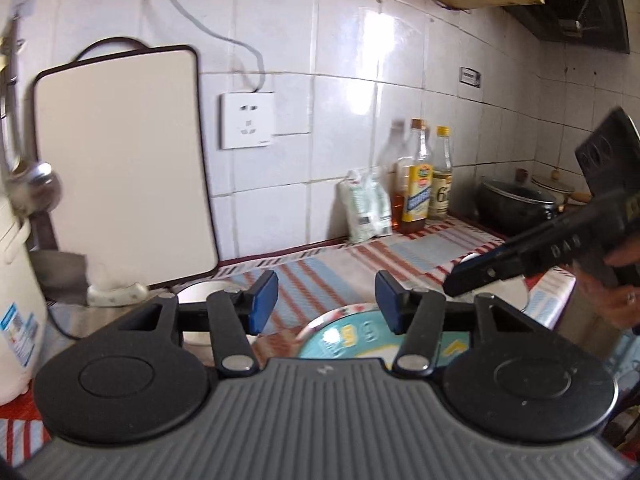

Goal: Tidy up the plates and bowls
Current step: 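Lower the bowl into the other bowl and open both grippers, then grasp the white bowl beside the rice cooker with both grippers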

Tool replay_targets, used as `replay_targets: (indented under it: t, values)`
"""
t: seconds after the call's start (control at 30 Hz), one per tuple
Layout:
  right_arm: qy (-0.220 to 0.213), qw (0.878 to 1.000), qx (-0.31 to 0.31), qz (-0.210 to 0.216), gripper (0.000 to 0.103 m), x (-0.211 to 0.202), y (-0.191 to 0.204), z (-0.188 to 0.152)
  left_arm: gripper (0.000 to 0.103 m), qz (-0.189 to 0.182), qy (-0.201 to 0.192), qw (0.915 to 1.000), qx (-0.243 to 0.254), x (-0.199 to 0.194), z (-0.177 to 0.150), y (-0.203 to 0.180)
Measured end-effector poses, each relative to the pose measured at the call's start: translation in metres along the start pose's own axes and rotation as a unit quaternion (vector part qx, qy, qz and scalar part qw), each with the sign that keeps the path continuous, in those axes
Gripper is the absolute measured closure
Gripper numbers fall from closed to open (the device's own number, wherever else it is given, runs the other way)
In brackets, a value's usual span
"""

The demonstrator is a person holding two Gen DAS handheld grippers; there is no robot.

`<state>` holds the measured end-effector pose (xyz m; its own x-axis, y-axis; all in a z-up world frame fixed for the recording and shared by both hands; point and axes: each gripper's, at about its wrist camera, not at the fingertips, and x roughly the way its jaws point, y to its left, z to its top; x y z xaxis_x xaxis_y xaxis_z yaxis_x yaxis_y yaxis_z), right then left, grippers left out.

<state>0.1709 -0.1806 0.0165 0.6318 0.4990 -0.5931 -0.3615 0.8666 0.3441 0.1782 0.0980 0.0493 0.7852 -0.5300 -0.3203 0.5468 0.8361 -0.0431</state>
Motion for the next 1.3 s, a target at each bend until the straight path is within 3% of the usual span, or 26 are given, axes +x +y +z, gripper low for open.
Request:
replay_targets:
  t: [0.17,0.27,0.4,0.43,0.5,0.67,0.77,0.87,0.97,1.03,1.1,1.13,1.17,1.3]
  values:
    - [0.026,1.000,0.004,0.009,0.026,0.041,0.015,0.017,0.040,0.002,0.004,0.9996,-0.029,0.009,-0.018,0.038]
    - [0.039,0.999,0.005,0.001,0.026,0.069,0.023,0.026,0.038,0.008,0.010,0.9985,-0.053,0.023,-0.028,0.060]
    - [0.053,0.999,0.006,-0.009,0.026,0.101,0.026,0.035,0.039,0.010,0.022,0.9920,-0.124,0.046,-0.040,0.094]
    - [0.052,0.998,0.010,-0.014,0.026,0.107,0.025,0.038,0.041,0.014,0.025,0.9890,-0.145,0.052,-0.043,0.103]
    - [0.051,0.998,0.015,-0.024,0.028,0.121,0.022,0.045,0.054,0.024,0.047,0.9839,-0.171,0.067,-0.048,0.119]
    - [0.064,0.996,0.040,-0.037,0.042,0.154,0.009,0.062,0.062,0.033,0.049,0.9686,-0.241,0.095,-0.062,0.152]
    - [0.079,0.995,0.043,-0.041,0.051,0.175,0.004,0.067,0.068,0.034,0.043,0.9656,-0.254,0.106,-0.064,0.161]
    - [0.093,0.993,0.036,-0.054,0.053,0.198,0.003,0.066,0.072,0.045,0.061,0.9601,-0.269,0.120,-0.068,0.165]
    - [0.106,0.992,0.034,-0.061,0.053,0.216,0.001,0.062,0.071,0.079,0.079,0.9622,-0.249,0.133,-0.072,0.163]
    - [0.117,0.990,0.033,-0.071,0.053,0.227,-0.001,0.059,0.072,0.078,0.074,0.9602,-0.258,0.135,-0.075,0.165]
    - [0.120,0.990,0.039,-0.067,0.064,0.235,-0.005,0.057,0.081,0.059,0.065,0.9586,-0.271,0.135,-0.076,0.168]
    - [0.119,0.990,0.041,-0.055,0.078,0.238,-0.006,0.057,0.082,0.061,0.064,0.9584,-0.272,0.134,-0.075,0.167]
    - [0.118,0.991,0.044,-0.043,0.083,0.239,-0.007,0.057,0.083,0.066,0.065,0.9596,-0.266,0.134,-0.074,0.165]
    - [0.117,0.991,0.046,-0.049,0.084,0.240,-0.003,0.059,0.086,0.092,0.062,0.9631,-0.245,0.132,-0.069,0.152]
